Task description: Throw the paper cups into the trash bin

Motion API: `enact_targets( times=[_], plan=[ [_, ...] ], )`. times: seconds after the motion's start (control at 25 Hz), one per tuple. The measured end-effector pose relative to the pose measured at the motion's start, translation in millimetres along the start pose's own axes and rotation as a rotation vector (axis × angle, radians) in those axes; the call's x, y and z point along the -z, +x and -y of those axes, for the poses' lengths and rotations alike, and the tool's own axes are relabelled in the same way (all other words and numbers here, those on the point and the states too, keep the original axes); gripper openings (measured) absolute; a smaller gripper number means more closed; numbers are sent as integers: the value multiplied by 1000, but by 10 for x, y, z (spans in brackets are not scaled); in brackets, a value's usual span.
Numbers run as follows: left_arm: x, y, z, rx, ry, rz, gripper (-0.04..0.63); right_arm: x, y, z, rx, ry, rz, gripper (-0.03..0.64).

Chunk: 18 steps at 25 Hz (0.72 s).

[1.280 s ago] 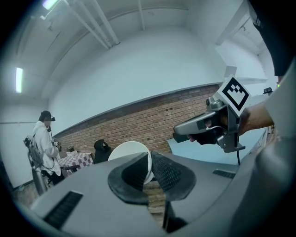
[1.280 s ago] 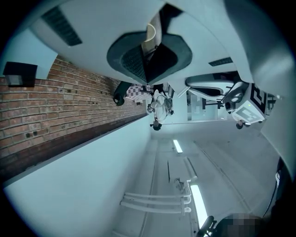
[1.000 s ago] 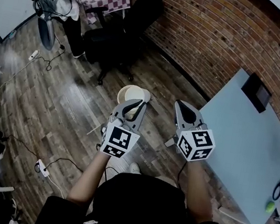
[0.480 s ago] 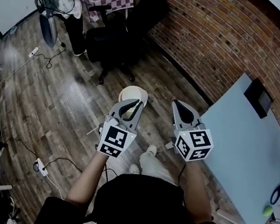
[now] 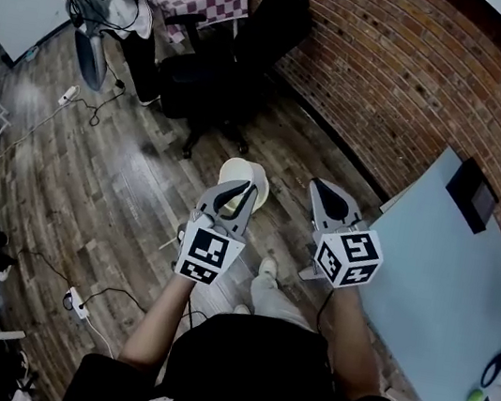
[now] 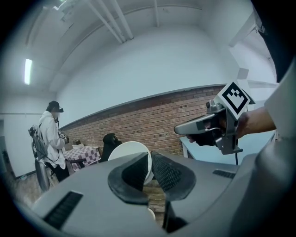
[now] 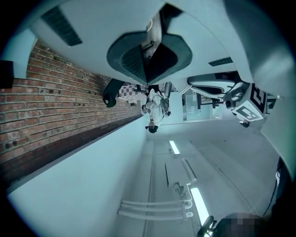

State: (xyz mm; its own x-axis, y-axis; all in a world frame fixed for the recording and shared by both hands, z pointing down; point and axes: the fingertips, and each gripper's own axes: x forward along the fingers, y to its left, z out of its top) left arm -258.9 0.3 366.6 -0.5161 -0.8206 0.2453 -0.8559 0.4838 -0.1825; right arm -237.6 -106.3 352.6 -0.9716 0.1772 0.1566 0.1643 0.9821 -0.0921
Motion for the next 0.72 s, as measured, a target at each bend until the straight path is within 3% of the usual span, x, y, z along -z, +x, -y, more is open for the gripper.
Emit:
enact_targets(
  times=[0.72],
  plan=[
    [-56, 888, -845, -79, -24, -19, 31, -207, 1200, 588, -78, -11, -14, 5]
  ],
)
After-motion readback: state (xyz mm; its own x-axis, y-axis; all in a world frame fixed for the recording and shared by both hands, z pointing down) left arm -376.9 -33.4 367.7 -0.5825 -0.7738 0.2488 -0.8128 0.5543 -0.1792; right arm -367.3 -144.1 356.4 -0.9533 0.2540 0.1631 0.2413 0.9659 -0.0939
